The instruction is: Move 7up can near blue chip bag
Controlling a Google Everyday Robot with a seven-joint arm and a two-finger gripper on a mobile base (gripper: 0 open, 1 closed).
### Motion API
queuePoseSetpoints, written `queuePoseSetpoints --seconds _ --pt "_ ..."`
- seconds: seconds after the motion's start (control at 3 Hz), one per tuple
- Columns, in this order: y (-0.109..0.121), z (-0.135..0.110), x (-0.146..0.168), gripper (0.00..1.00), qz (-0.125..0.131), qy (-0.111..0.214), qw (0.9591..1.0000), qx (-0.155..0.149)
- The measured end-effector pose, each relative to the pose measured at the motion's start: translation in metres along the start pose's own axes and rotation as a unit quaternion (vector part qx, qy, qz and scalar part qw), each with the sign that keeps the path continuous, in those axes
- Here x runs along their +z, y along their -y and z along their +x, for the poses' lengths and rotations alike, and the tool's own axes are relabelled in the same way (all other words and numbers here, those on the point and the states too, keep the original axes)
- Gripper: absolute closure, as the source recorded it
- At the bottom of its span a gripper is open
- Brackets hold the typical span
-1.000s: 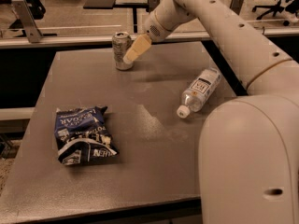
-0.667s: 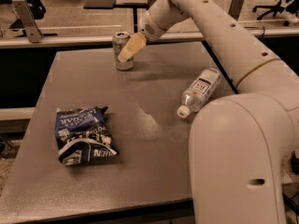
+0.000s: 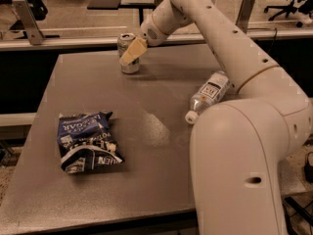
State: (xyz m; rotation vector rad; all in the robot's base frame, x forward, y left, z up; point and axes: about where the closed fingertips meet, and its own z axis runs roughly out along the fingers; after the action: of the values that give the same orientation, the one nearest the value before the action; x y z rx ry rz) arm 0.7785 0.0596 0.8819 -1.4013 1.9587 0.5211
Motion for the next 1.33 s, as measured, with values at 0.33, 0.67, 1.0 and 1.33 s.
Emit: queuePoseSetpoints --seconds 0.33,0.67,1.0,1.33 --pt "-0.005 -0.001 -0.001 0.46 -0.013 0.011 0.9998 -0.007" --pt "-0.015 -0.003 -0.011 0.70 -0.031 0.028 0.9991 -0.012" --pt "-0.042 -0.009 -0.038 0.99 -0.053 0.059 0.9963 -0.033" --pt "-0.075 -0.008 -0.054 1.00 -0.077 0.072 0.9929 -0.055"
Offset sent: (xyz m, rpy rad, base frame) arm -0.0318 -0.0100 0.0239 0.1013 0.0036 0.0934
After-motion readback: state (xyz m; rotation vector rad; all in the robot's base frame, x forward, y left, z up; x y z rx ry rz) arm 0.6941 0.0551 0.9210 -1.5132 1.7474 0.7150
